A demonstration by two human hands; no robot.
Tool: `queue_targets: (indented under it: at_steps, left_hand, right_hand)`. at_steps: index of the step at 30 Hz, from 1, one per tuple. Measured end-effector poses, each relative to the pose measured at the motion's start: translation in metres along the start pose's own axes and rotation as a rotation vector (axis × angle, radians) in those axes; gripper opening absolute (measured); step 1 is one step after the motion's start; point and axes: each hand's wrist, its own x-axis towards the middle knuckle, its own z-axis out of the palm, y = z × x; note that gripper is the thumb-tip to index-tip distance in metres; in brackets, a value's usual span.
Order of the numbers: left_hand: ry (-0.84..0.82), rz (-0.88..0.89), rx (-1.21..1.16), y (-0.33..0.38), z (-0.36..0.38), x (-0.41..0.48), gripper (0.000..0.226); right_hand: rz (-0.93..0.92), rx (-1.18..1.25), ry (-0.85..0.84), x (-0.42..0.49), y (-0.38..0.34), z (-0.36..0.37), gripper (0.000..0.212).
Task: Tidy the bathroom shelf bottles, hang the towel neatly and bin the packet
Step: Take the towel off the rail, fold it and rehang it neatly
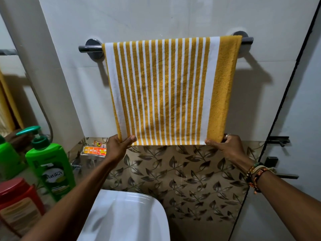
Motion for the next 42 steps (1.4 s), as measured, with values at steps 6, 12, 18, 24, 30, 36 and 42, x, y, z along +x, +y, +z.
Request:
queue_targets:
  at_steps: [6,12,18,24,30,36,42]
  left_hand:
    - [0.074,0.030,0.154,0.006,0.008,-0.005,0.062]
    - [0.047,-0.006,0.236,0.007,0.007,0.001,0.050]
    - [0.104,-0.116,0.291,0.016,0.010,0.008,0.050]
    - [0.088,-0.054,0.386,0.021,0.015,-0.004,0.058]
    - [0.251,0.023,0.370,0.021,0.014,-0.023,0.065]
    - [0.389,0.160,0.401,0.020,0.020,-0.038,0.072]
    - [0.413,0.308,0.591,0.031,0.029,-0.049,0.073]
  right_hand:
    - [-0.055,0.044,0.004,-0.001,0.000,0.011,0.040]
    - [-0.038,0.048,-0.069,0.010,-0.002,0.012,0.036]
    - [-0.020,-0.049,-0.064,0.015,-0.003,0.006,0.023]
    - [0.032,-0.051,-0.019,0.010,-0.007,0.006,0.026]
    - [-0.029,0.039,0.019,-0.005,-0.017,0.003,0.060]
    - [-0.060,0.036,0.094,-0.011,-0.021,-0.001,0.070]
    - [-0.072,0.079,0.060,-0.012,-0.029,-0.014,0.093]
